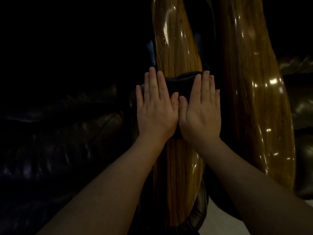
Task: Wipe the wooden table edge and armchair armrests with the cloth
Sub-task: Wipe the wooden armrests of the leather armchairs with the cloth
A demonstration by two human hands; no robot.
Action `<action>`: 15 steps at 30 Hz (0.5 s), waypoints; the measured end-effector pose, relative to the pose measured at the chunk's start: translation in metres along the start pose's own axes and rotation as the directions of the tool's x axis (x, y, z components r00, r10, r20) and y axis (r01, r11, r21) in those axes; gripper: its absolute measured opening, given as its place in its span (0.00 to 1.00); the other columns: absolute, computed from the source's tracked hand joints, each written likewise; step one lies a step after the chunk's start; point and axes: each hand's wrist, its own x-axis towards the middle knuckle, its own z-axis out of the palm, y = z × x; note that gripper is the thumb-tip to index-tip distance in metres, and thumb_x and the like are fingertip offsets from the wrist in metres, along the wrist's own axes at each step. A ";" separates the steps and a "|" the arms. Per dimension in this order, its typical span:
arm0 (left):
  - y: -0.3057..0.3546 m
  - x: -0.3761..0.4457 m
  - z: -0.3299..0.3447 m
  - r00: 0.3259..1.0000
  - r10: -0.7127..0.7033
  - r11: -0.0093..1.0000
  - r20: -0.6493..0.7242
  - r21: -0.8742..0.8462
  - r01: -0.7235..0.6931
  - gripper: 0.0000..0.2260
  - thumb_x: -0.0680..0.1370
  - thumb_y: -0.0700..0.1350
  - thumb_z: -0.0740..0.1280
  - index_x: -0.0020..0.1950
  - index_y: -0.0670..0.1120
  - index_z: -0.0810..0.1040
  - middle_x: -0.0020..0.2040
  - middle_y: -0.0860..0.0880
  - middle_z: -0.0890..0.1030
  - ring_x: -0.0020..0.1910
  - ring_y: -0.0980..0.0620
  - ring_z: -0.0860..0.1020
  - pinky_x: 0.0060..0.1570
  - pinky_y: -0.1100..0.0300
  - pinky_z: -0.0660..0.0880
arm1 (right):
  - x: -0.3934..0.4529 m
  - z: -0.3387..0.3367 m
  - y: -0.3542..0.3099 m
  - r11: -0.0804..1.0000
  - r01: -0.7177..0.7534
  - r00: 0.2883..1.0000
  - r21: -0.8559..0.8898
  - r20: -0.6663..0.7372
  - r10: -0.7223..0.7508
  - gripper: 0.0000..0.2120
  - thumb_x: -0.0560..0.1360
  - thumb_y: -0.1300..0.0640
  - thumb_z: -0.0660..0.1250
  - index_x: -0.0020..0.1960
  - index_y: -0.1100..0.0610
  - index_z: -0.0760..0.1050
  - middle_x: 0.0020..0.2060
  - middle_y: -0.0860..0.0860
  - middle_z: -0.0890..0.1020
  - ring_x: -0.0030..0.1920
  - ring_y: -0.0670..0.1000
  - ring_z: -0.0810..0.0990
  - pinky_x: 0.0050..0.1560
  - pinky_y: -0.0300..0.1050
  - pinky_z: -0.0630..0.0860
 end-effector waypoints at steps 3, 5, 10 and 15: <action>0.001 0.024 -0.004 1.000 -0.025 1.000 0.008 -0.003 0.025 0.28 0.82 0.55 0.44 0.77 0.40 0.45 0.78 0.40 0.46 0.77 0.46 0.45 0.74 0.47 0.45 | 0.027 -0.002 0.000 0.999 0.029 0.999 0.017 0.042 -0.029 0.29 0.83 0.48 0.49 0.77 0.64 0.50 0.78 0.62 0.53 0.78 0.57 0.49 0.77 0.56 0.50; 0.002 0.038 -0.005 0.999 -0.034 0.999 0.019 -0.015 0.034 0.28 0.82 0.55 0.43 0.77 0.40 0.44 0.78 0.41 0.45 0.77 0.47 0.44 0.74 0.47 0.44 | 0.044 -0.002 0.000 0.998 0.054 0.996 0.039 0.071 -0.057 0.29 0.83 0.48 0.49 0.77 0.64 0.49 0.78 0.61 0.52 0.78 0.56 0.48 0.77 0.56 0.50; 0.004 0.069 -0.006 0.998 -0.058 0.998 0.013 -0.019 0.058 0.28 0.82 0.55 0.41 0.77 0.41 0.43 0.78 0.42 0.44 0.77 0.48 0.42 0.74 0.48 0.44 | 0.083 -0.002 0.000 0.993 0.091 0.988 0.080 0.117 -0.100 0.29 0.83 0.48 0.48 0.78 0.62 0.47 0.78 0.59 0.49 0.78 0.54 0.45 0.77 0.53 0.47; 0.003 0.100 -0.007 0.994 -0.103 0.995 0.020 0.015 0.102 0.28 0.81 0.56 0.39 0.77 0.42 0.41 0.78 0.43 0.40 0.76 0.49 0.39 0.74 0.48 0.42 | 0.118 0.001 -0.003 0.986 0.097 0.977 0.133 0.179 -0.120 0.29 0.83 0.47 0.47 0.78 0.60 0.45 0.79 0.57 0.48 0.78 0.51 0.44 0.77 0.52 0.48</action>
